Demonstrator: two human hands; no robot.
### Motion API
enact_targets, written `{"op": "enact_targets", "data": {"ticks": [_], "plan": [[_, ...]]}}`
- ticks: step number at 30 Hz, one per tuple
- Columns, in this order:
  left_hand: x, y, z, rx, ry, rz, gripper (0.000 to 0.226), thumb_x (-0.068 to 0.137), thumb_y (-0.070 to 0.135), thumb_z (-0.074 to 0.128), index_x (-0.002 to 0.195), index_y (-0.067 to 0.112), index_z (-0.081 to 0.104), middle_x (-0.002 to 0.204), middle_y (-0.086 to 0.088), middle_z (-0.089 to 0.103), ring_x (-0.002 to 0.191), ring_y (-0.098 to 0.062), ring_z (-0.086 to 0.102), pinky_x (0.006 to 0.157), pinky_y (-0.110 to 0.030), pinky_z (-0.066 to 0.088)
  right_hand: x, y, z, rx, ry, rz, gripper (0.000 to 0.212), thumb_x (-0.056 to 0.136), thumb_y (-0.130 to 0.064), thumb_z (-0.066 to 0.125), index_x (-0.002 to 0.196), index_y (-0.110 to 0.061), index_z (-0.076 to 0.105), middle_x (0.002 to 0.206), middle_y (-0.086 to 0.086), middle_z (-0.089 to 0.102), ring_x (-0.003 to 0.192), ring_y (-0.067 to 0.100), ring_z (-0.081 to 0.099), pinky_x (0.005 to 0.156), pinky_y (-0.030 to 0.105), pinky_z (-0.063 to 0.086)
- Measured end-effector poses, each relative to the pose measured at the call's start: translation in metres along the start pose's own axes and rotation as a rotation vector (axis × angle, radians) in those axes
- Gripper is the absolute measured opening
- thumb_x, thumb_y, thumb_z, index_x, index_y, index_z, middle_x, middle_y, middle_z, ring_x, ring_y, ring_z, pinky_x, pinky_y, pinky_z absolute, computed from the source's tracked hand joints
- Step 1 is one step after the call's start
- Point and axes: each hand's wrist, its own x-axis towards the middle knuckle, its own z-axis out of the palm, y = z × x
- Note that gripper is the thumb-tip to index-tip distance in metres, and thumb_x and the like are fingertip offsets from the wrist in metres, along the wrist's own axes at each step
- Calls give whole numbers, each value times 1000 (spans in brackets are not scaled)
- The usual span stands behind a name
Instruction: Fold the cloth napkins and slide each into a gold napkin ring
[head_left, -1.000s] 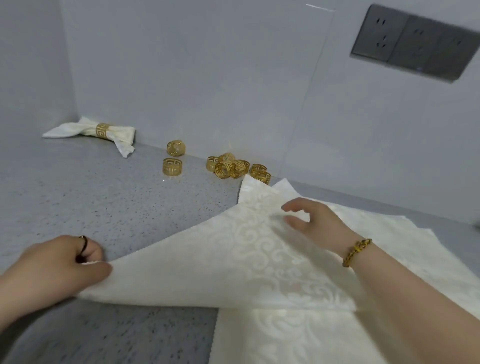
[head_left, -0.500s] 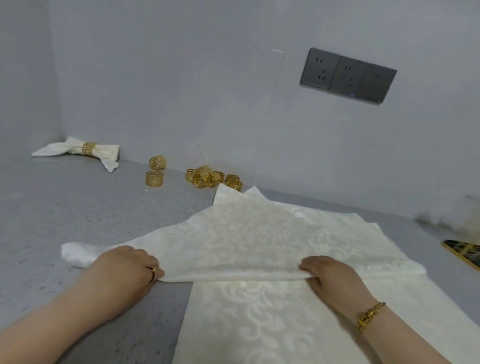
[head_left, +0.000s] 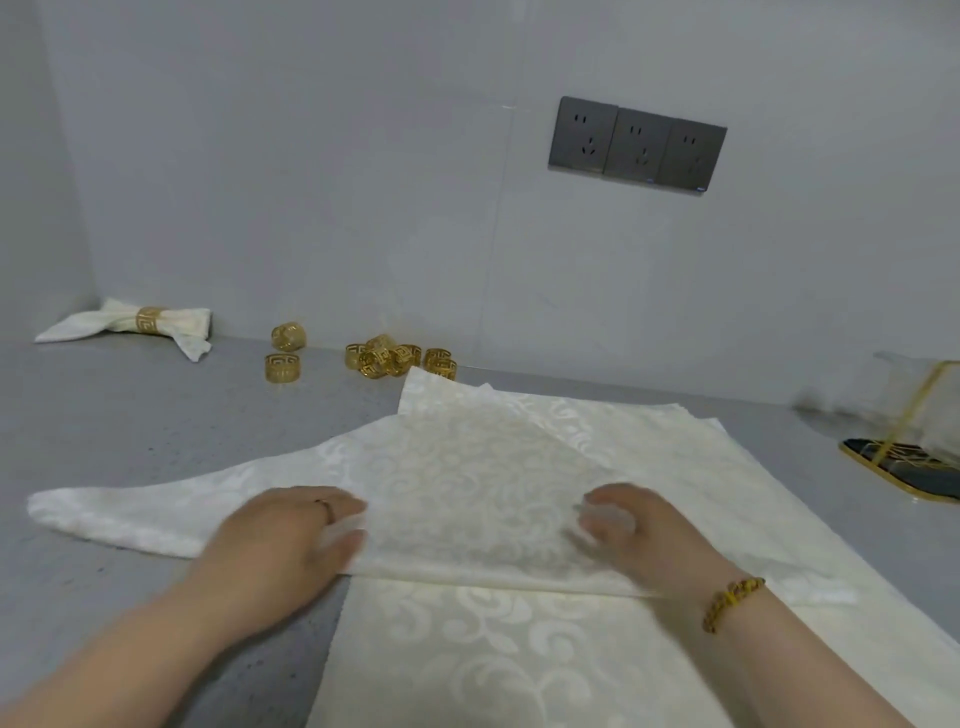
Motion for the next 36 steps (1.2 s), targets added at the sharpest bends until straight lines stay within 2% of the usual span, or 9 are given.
{"op": "enact_targets", "data": {"ticks": [5,14,17,19,21,23,26,33,36], "plan": [[26,50,38,-44,-163,80,142,22,81,-40,145,35,14,154,13,12,141,-2,7,106,-13,-1,29,41,-16,-119,72,358,43,93,-29,47,132,-13,43,132,6,50,125,24,42,102,32,36],[23,57,44,44,-338,24,150,11,70,-49,147,30,-2,155,12,-10,142,-5,-11,113,-27,-8,40,48,-15,-327,128,391,26,92,-28,48,116,-20,57,121,3,57,115,24,47,92,29,37],[23,59,44,61,-322,-5,151,10,68,-50,147,29,-3,155,12,-10,142,-5,-11,114,-28,-7,31,23,1,-514,251,192,35,90,-34,32,103,-18,60,110,7,61,105,28,53,88,32,41],[23,60,45,51,-314,-28,140,21,76,-41,147,29,-2,155,11,-10,142,-5,-10,114,-28,-7,19,-7,25,-391,207,-118,42,79,-39,25,76,-16,60,86,14,65,84,33,60,79,38,49],[22,60,46,48,-296,-35,116,40,62,-28,147,28,-2,155,11,-9,142,-5,-10,114,-28,-7,6,-38,55,-326,-18,-316,69,79,-54,15,101,-10,63,112,19,62,107,34,56,98,44,42],[22,61,44,36,-311,-46,103,51,59,-23,147,28,-1,155,10,-9,142,-5,-9,114,-28,-7,-9,-55,68,-367,-248,-227,93,74,-70,-4,141,-17,32,152,8,23,141,22,19,115,36,9],[20,61,39,60,-339,-89,58,94,52,6,147,30,0,155,9,-8,142,-8,-9,115,-33,-5,-9,-47,61,-395,-298,-77,61,94,-53,16,147,-24,9,156,-3,-3,143,14,-5,114,35,-6],[19,16,20,110,-414,-323,63,92,59,14,147,31,-1,156,6,-9,143,-13,-6,115,-42,0,-15,38,-6,-478,-174,332,57,98,-48,22,147,-23,7,156,-1,0,144,16,3,115,33,5],[23,8,14,149,-435,-338,65,92,60,17,147,28,4,156,4,-3,144,-16,0,115,-42,5,-12,52,-25,-481,-113,405,52,97,-44,28,140,-14,30,150,5,25,138,23,22,110,33,21]]}}
